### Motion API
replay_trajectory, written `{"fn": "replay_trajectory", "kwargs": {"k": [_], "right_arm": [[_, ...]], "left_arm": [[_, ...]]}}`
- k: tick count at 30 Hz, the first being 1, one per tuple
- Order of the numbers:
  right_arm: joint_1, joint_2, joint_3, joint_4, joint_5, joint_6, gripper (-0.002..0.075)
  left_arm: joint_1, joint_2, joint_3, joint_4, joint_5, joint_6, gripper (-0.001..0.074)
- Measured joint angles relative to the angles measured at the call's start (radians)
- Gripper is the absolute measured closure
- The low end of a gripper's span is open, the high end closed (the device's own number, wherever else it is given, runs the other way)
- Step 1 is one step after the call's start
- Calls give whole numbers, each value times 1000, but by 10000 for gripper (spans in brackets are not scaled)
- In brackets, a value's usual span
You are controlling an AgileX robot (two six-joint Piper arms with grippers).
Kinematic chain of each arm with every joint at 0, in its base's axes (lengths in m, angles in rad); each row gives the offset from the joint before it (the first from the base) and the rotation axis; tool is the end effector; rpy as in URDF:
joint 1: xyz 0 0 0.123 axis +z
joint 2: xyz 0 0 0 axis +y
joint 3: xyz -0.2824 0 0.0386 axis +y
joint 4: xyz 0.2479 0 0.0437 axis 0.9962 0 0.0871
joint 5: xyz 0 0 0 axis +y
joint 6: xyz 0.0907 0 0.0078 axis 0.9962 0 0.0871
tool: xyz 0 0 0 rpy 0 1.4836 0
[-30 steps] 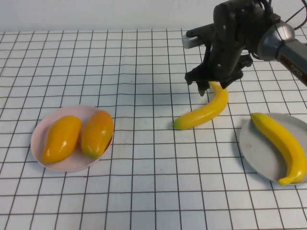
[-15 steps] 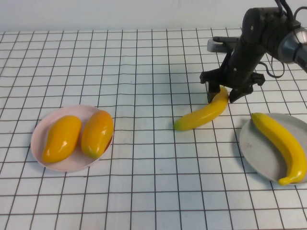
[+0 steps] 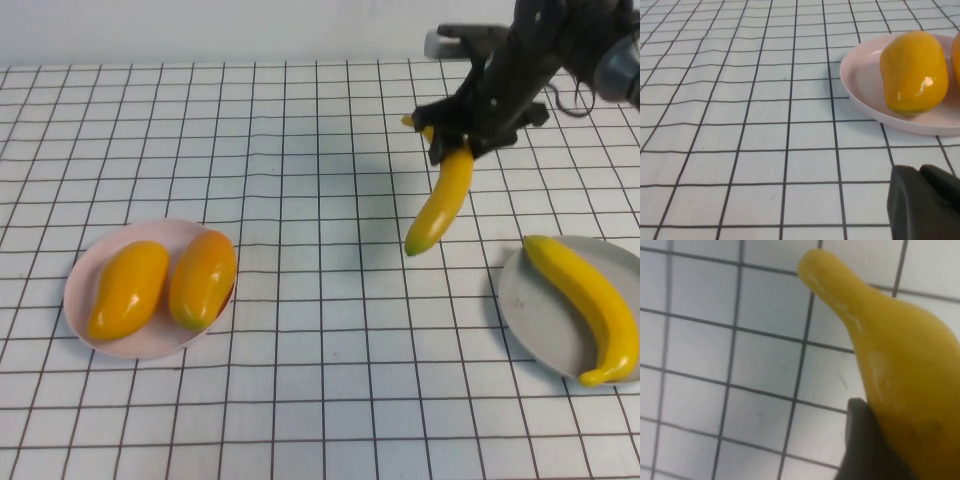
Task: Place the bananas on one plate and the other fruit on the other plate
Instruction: Put another type of fruit in the right plate
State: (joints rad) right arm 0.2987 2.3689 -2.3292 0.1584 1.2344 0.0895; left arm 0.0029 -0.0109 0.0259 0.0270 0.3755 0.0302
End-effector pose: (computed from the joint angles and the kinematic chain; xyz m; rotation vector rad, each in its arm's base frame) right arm 0.4858 0.1638 0.2429 -0.2579 2.7663 0.3222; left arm 0.0526 0.0011 0.1712 0.0423 1.8738 0.0494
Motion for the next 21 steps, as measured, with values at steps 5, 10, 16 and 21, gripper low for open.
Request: {"fn": "replay_trajectory", "kwargs": {"k": [5,10,16,21], "right_arm": [[0,-237,133,-110,-2,-120,415],[-71,-476,506,-236,0,-257,415],[-211,-611,821,-255,-14,-423,415],[-259,-603,889,-142,-117,-662,415]], "left_arm": [[0,0,0,0,0,0,736],[0,0,0,0,0,0,736],[0,0,0,0,0,0,736],[0,0,0,0,0,0,736]]}}
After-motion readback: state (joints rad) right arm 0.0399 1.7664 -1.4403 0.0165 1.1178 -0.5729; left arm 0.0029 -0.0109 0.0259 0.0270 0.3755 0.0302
